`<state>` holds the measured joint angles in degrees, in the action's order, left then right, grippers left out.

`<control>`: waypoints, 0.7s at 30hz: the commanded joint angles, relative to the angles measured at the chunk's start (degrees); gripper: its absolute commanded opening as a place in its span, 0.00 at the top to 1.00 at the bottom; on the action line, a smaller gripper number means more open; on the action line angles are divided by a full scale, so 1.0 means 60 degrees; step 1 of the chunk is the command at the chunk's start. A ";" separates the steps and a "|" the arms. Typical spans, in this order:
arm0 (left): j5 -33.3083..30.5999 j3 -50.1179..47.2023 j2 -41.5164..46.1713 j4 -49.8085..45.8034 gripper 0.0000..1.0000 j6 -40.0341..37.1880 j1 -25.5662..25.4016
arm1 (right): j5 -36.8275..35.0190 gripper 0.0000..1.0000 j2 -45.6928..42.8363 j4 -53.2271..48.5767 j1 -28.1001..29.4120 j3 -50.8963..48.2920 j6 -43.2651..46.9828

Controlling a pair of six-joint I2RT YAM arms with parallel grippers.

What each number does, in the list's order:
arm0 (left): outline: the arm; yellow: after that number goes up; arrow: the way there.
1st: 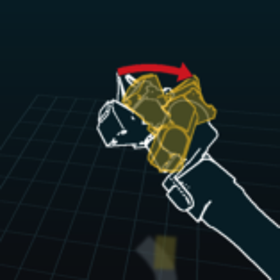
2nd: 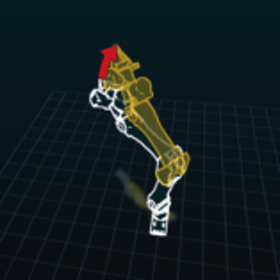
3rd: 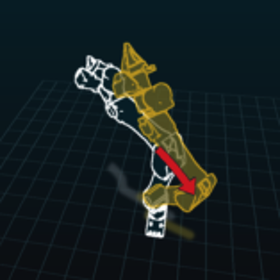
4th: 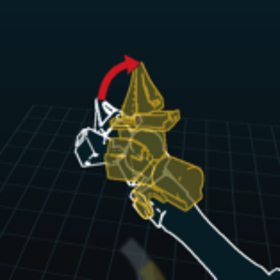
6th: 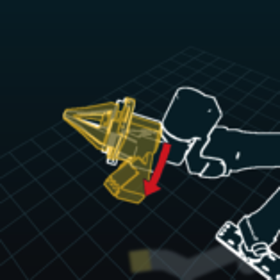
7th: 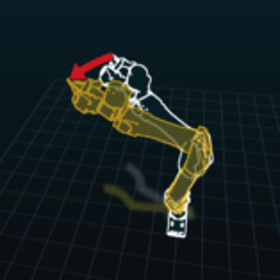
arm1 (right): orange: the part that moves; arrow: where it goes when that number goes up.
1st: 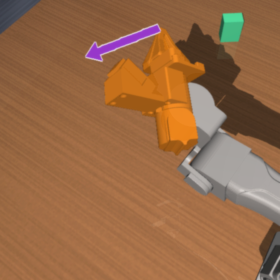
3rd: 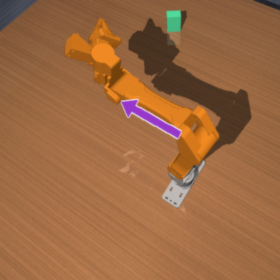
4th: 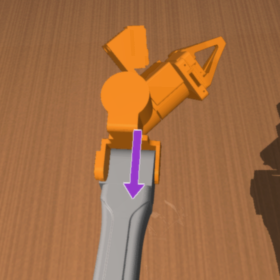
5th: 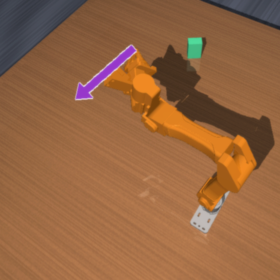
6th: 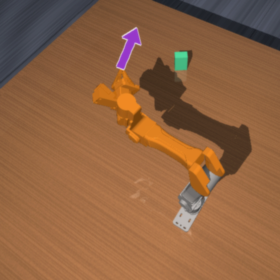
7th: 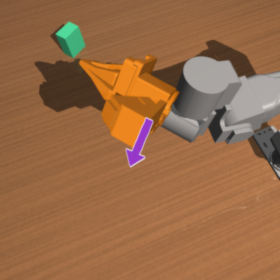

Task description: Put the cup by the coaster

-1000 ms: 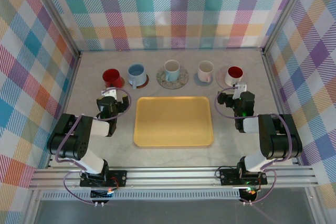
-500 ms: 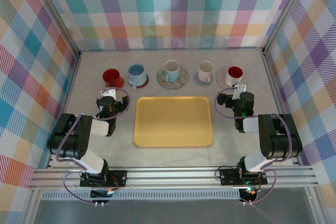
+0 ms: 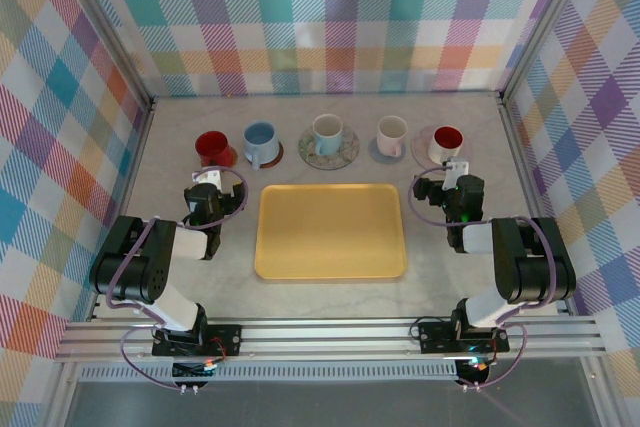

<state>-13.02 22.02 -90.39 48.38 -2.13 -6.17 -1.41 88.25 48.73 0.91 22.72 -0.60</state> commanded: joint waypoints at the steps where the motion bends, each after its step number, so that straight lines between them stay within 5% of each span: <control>1: 0.0090 0.0138 -0.0008 0.0407 0.00 0.0177 0.0098 | 0.0176 0.01 0.0028 0.0081 -0.0048 0.0088 -0.0024; 21: 0.0236 0.0181 -0.0030 0.0337 0.00 0.0190 0.0165 | 0.0176 0.01 0.0028 0.0067 -0.0034 0.0080 -0.0032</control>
<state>-12.84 22.02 -90.39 48.29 -2.11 -6.11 -1.39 88.25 48.73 0.91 22.72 -0.60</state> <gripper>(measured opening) 0.996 0.987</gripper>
